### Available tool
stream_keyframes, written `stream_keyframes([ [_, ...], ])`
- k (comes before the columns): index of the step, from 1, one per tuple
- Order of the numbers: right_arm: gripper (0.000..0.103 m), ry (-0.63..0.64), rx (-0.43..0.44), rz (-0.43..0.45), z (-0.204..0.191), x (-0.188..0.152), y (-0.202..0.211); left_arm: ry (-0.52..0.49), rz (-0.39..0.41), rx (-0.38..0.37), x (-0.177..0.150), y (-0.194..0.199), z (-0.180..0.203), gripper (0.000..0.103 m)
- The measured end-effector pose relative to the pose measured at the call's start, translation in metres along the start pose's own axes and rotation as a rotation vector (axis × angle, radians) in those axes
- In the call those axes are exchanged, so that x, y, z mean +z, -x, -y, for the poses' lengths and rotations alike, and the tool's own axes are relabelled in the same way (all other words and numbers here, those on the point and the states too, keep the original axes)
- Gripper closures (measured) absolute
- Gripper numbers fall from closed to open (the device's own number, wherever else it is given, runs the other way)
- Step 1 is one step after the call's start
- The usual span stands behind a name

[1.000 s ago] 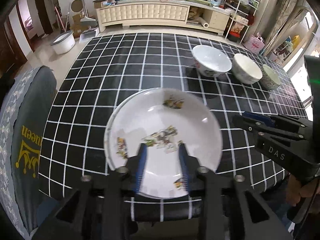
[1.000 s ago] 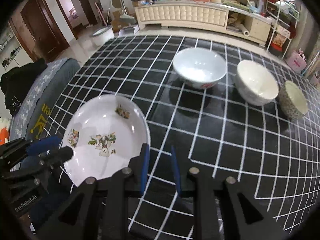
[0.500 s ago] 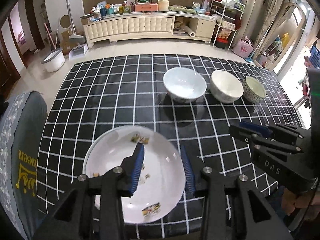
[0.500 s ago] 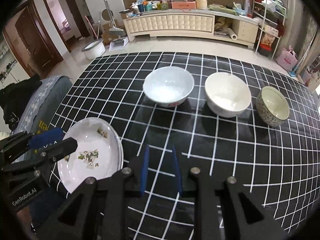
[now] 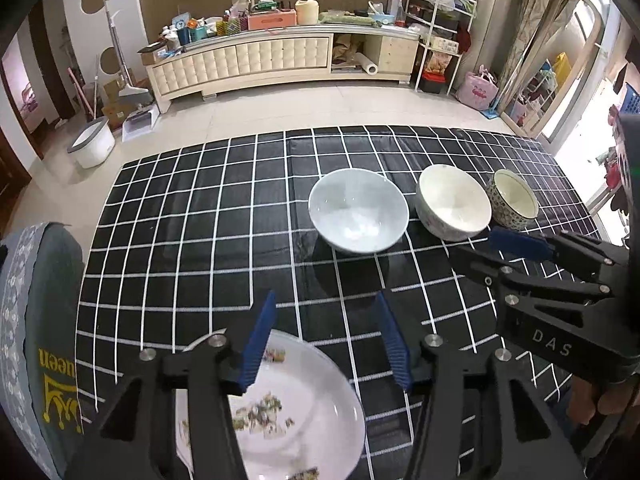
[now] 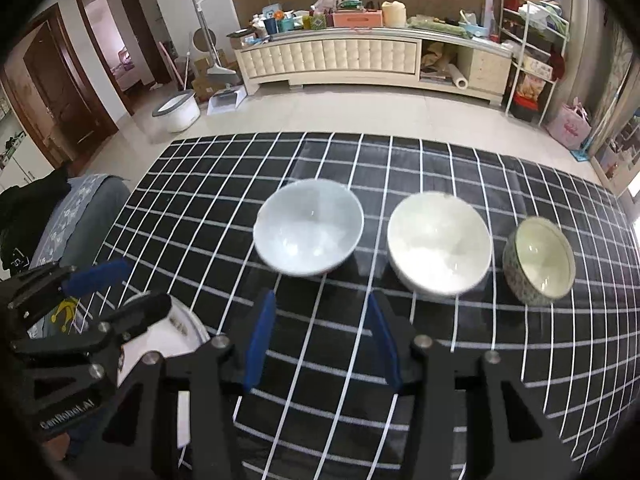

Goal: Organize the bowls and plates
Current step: 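Move both grippers to the red-logo white bowl and grip its rim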

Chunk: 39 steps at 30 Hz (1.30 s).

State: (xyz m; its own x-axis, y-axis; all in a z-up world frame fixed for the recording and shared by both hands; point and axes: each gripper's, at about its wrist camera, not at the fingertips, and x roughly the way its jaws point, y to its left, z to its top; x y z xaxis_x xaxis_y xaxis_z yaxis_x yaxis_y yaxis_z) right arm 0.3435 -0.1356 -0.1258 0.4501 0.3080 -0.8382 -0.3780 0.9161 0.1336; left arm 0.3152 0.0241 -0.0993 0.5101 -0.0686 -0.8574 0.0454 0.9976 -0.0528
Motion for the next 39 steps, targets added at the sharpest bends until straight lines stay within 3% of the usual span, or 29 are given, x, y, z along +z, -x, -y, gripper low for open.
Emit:
stream_keyframes([
  [9,0.051,0.035,-0.015,-0.022,0.004,0.032,-0.033,0.013,-0.017,-0.003,0.041,-0.04,-0.014,0.053],
  [16,0.051,0.069,0.011,-0.066,0.011,0.042,-0.066,-0.047,-0.052,-0.012,0.067,-0.075,-0.015,0.053],
  [21,0.051,0.079,0.014,-0.077,0.016,0.049,-0.084,-0.125,-0.076,0.004,0.076,-0.099,-0.008,0.053],
  [28,0.051,0.093,0.018,-0.122,0.019,0.052,-0.107,-0.138,-0.109,-0.022,0.082,-0.126,-0.008,0.054],
  [31,0.059,0.09,0.016,-0.134,0.023,0.053,-0.116,-0.119,-0.147,-0.026,0.085,-0.138,-0.013,0.057],
  [34,0.062,0.095,0.014,-0.145,0.024,0.053,-0.123,-0.109,-0.173,-0.015,0.085,-0.149,-0.02,0.071],
  [39,0.079,0.102,-0.018,-0.174,0.027,0.051,-0.135,-0.134,-0.195,-0.031,0.083,-0.158,-0.016,0.081],
])
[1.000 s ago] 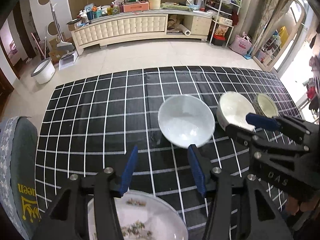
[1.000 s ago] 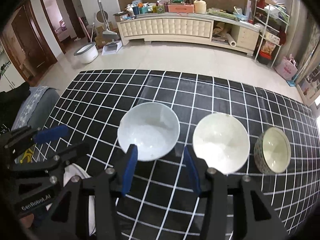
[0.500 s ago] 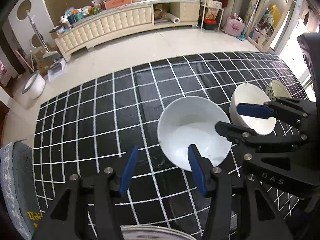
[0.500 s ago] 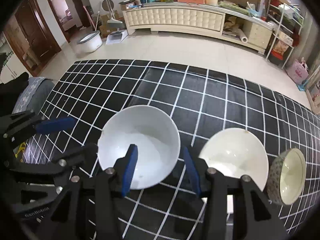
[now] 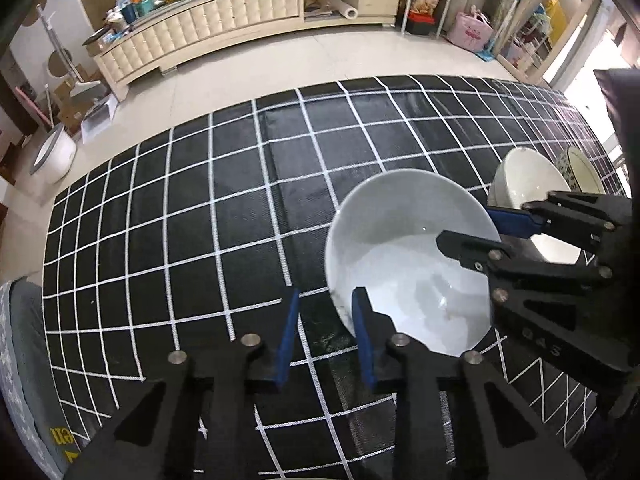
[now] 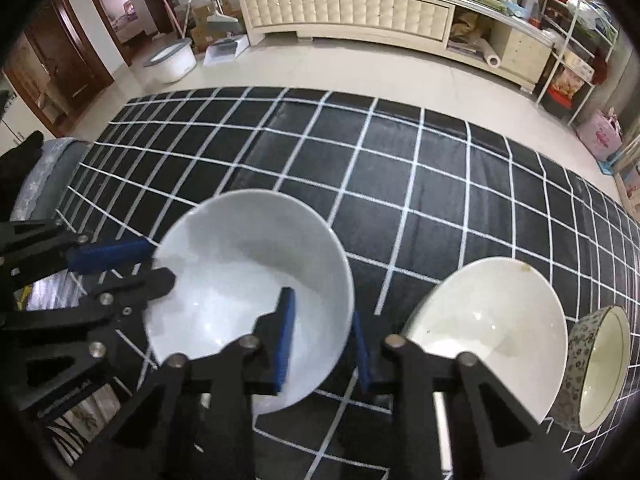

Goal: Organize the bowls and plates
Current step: 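Move both grippers to the red-logo white bowl and grip its rim, then lift the red-logo bowl and carry it toward the plate stack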

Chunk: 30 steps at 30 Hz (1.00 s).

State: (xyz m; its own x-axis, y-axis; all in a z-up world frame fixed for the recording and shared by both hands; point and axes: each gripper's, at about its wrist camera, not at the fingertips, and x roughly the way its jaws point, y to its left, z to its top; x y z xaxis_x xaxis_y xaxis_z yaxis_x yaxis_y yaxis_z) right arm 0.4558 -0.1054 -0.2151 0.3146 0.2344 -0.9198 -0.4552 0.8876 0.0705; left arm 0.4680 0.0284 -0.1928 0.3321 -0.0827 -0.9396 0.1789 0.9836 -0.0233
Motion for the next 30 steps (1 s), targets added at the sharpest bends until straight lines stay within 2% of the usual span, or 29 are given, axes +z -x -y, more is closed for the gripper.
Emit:
stream_keyframes([
  [5,0.084,0.02,-0.035,0.004,-0.002,-0.002,-0.002,0.006,-0.021,-0.014,0.0,-0.006,0.004,0.086],
  [10,0.087,0.013,-0.049,0.0,-0.003,0.0,-0.004,-0.021,-0.03,0.01,-0.003,-0.011,0.013,0.089],
  [16,0.092,-0.041,0.02,0.0,0.005,-0.002,0.0,-0.006,-0.036,0.029,-0.005,-0.01,0.017,0.09],
  [19,0.092,-0.046,0.02,0.001,0.001,-0.009,0.003,-0.025,-0.044,0.026,-0.009,-0.008,0.02,0.09],
  [23,0.092,-0.044,0.011,0.001,-0.009,-0.02,0.01,-0.036,-0.054,0.069,-0.021,-0.001,0.029,0.09],
  [30,0.092,-0.072,0.027,0.008,-0.012,-0.044,0.038,-0.038,-0.047,0.055,-0.047,0.028,0.043,0.09],
])
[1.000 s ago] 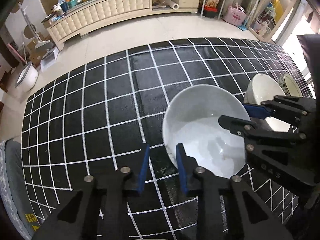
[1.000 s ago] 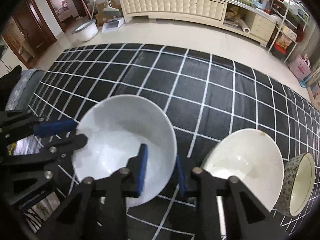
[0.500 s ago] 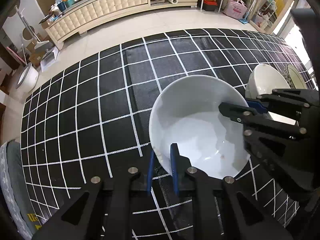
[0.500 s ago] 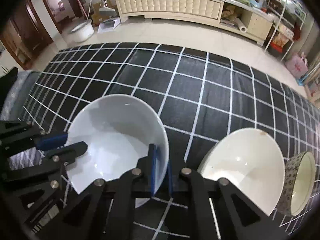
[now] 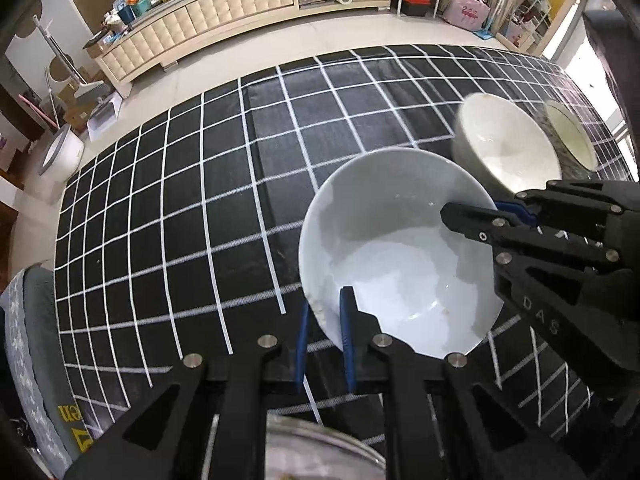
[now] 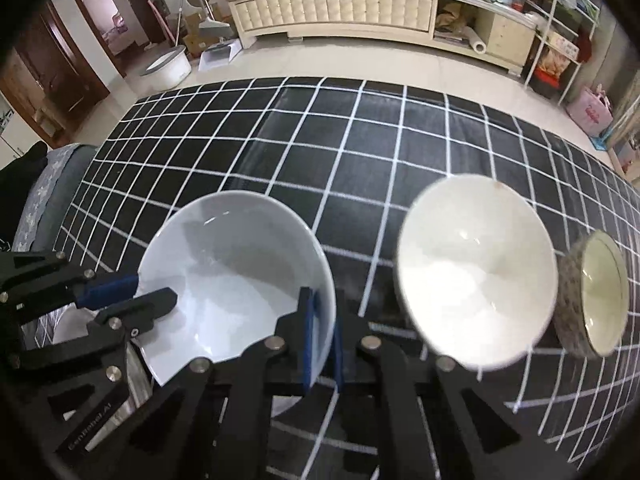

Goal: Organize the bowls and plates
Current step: 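Lift the red-logo bowl and carry it toward the plate stack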

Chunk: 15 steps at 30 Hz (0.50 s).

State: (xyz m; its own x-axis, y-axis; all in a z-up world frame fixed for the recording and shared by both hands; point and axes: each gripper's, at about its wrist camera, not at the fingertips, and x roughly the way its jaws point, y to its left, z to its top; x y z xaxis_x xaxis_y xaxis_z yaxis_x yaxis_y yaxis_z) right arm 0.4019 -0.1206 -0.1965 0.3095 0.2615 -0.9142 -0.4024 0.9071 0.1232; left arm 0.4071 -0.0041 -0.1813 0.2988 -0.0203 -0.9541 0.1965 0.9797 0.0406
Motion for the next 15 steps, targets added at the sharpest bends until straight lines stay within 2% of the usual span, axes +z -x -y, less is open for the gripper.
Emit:
stream_keyframes([
  [8,0.092,-0.039,0.009,0.01,0.002,-0.037,0.033,-0.015,0.04,0.016,-0.035,0.035,0.031,0.09],
  [15,0.092,-0.059,-0.005,-0.004,-0.001,-0.075,0.046,0.014,0.027,-0.046,-0.077,0.045,0.051,0.091],
])
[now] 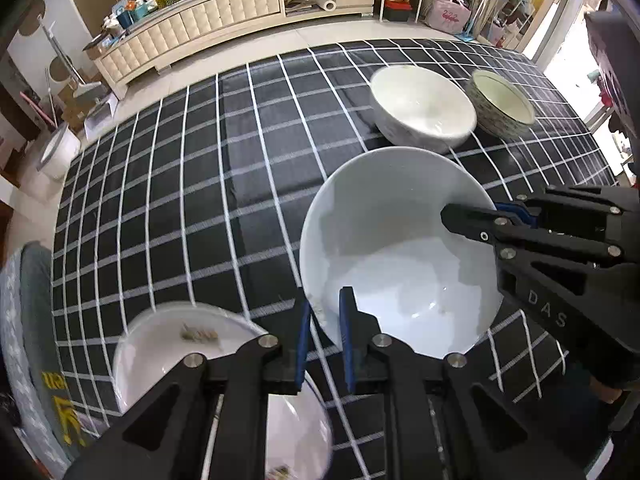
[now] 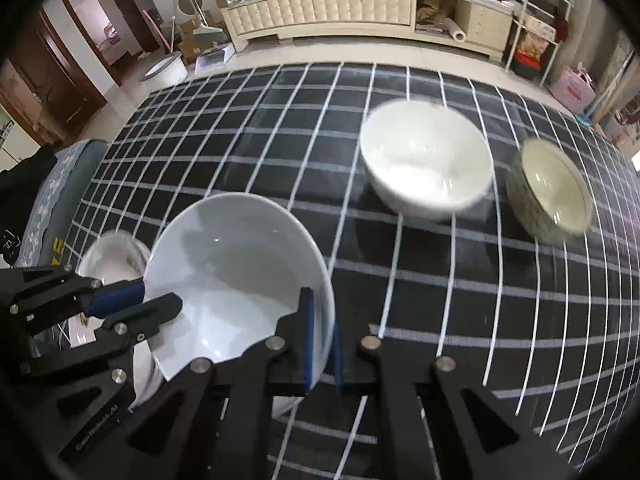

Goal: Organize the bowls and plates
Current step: 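Lift the red-logo bowl and carry it toward the plate stack, then lower the red-logo bowl beside the plates and open both grippers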

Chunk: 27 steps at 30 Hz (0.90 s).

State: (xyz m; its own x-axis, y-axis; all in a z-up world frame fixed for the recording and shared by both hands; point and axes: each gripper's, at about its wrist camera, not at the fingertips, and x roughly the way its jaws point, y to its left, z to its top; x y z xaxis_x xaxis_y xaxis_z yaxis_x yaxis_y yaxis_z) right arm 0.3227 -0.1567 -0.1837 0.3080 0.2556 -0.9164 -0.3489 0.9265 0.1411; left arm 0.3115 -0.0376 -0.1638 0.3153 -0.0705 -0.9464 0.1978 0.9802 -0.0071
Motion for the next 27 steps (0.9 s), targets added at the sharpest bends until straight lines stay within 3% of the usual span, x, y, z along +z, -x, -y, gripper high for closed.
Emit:
stream_keyframes([
  [9,0.092,-0.054,0.037,-0.045,0.001,-0.05,0.0,-0.005,-0.017,-0.019,-0.039,0.005,0.019,0.091],
  [22,0.092,-0.046,0.023,-0.069,0.0,-0.064,-0.008,-0.029,-0.04,-0.005,-0.061,-0.001,0.03,0.091],
  [27,0.092,-0.048,0.014,-0.079,0.0,-0.071,-0.011,-0.012,-0.055,-0.034,-0.065,-0.004,0.027,0.091],
])
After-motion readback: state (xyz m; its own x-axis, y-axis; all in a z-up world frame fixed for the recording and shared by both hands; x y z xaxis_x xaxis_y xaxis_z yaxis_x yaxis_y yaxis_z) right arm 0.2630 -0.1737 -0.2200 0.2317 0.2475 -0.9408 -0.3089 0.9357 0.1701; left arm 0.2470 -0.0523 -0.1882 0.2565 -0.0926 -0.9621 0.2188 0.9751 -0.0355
